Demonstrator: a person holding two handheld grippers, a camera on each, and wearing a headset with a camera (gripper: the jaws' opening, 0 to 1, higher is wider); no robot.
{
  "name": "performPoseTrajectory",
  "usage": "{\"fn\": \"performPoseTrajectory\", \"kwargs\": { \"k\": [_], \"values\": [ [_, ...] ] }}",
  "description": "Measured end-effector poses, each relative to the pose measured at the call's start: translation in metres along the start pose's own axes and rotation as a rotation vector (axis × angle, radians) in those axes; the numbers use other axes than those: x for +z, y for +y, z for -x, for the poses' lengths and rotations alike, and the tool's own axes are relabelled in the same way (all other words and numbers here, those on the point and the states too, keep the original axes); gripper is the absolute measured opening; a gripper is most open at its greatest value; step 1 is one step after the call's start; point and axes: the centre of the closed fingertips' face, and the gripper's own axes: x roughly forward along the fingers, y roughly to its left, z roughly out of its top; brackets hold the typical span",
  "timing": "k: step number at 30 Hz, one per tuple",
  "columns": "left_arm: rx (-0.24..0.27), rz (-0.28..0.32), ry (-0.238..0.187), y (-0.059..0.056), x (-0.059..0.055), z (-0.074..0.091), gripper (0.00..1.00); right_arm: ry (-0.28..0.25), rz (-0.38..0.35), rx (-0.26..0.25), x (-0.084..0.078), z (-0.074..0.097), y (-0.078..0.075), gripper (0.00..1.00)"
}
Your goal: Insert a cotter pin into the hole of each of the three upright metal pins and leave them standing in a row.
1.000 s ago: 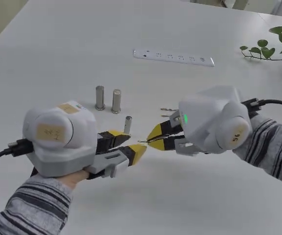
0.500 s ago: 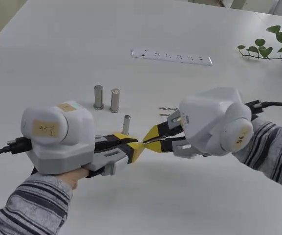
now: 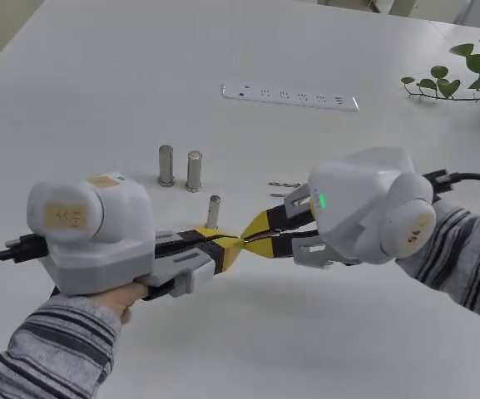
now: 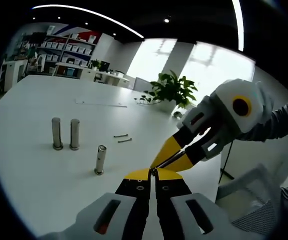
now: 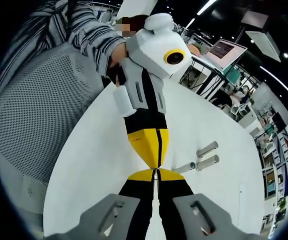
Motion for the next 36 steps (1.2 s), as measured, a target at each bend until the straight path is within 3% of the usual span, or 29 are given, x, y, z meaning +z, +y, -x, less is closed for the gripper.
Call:
{"fn": "performPoseTrajectory", "kwargs": {
  "k": [6, 8, 11, 17, 25, 36],
  "values": [
    [0.005, -0.053, -0.009, 0.0, 0.002, 0.001, 0.0, -0.003, -0.019, -0.008, 0.001, 0.0, -0.002, 0.0],
    [0.005, -0.076, -0.007, -0.001, 0.002, 0.001, 0.0, 0.021, -0.063, -0.008, -0.003, 0.0, -0.003, 0.0],
    [0.006, -0.138, -0.005, -0.002, 0.004, 0.002, 0.0, 0.02, -0.064, -0.015, -0.004, 0.001, -0.005, 0.0],
    [-0.029, -0.198, -0.004, -0.013, 0.004, 0.0, 0.0, 0.039, -0.079, 0.0, -0.008, 0.002, -0.002, 0.01],
    [-0.044, -0.275, 0.024, -0.016, 0.001, -0.001, 0.0, 0.051, -0.093, 0.039, -0.01, 0.002, 0.005, 0.0],
    [-0.014, -0.303, 0.039, -0.01, -0.001, -0.002, 0.0, 0.093, -0.025, 0.018, -0.015, 0.002, 0.002, 0.0]
  ]
}}
